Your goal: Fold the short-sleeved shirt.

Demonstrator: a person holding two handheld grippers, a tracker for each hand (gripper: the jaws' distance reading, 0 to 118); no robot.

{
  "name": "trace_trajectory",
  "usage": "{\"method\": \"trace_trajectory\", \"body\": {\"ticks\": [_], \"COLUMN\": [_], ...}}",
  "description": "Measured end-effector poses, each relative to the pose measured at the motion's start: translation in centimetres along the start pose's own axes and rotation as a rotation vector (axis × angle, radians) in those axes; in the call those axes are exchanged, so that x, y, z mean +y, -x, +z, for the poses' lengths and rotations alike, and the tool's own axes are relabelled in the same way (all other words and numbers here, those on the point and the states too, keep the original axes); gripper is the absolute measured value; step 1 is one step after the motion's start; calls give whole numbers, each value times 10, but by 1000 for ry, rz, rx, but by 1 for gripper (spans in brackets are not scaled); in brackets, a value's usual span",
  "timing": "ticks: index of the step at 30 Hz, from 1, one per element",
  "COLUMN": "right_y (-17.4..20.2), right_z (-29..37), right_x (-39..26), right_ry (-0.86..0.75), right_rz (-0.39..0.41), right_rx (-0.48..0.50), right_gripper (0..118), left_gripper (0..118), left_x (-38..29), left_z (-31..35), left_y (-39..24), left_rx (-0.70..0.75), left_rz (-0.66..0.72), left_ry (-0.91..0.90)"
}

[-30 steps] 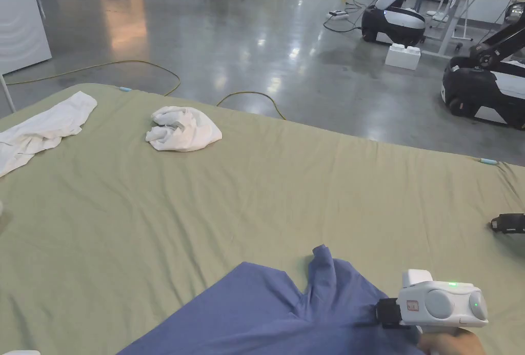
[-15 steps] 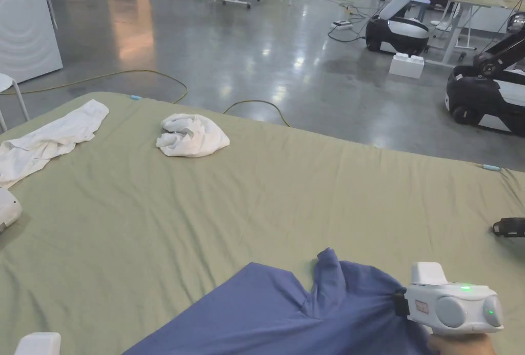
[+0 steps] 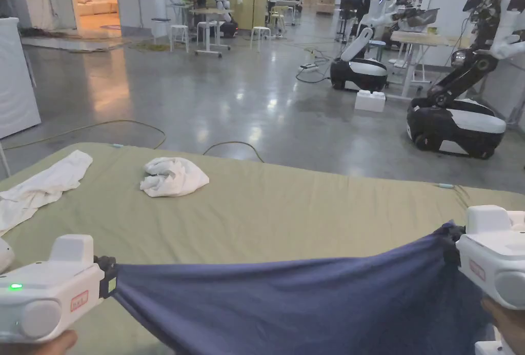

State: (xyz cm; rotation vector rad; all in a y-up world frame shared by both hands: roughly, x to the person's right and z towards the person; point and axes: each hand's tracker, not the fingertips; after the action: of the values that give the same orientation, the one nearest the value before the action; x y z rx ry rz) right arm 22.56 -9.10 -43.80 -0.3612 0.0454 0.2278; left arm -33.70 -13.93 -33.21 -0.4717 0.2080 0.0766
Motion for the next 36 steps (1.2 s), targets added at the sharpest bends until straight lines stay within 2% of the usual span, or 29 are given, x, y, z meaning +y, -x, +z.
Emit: {"method": "trace_trajectory", "body": {"ticks": [3,7,11,19,26,30,36], "right_y": [-25,-49,-59,-77,-85,-92,-86], "right_z": [19,38,61,58,21,-2,-12], "right_x": [31,70,110,179,225,238,215], "right_ry": [-64,-138,-205,-271,-272,-288,-322], "right_rz": [-31,-35,-37,-65,-112,-97,-92], "right_rx": [-40,-99,-154,-176,-162,-170,-136], "right_gripper": [1,1,1,1,1,1,1], "left_gripper": [0,0,0,0,0,0,0], "left_x": [56,125,189,274,319,333,315], "left_z": [0,3,5,2,-14,-21,-43], "left_y": [-12,-33,-54,-69,-72,-71,-73], "left_rx": [-28,-51,-69,-53,-27,-25,-4], "left_rz": [-13,-25,-67,-106,-111,-63,-77], "left_ry": [-68,-129,-178,-234,-262,-304,-332]}}
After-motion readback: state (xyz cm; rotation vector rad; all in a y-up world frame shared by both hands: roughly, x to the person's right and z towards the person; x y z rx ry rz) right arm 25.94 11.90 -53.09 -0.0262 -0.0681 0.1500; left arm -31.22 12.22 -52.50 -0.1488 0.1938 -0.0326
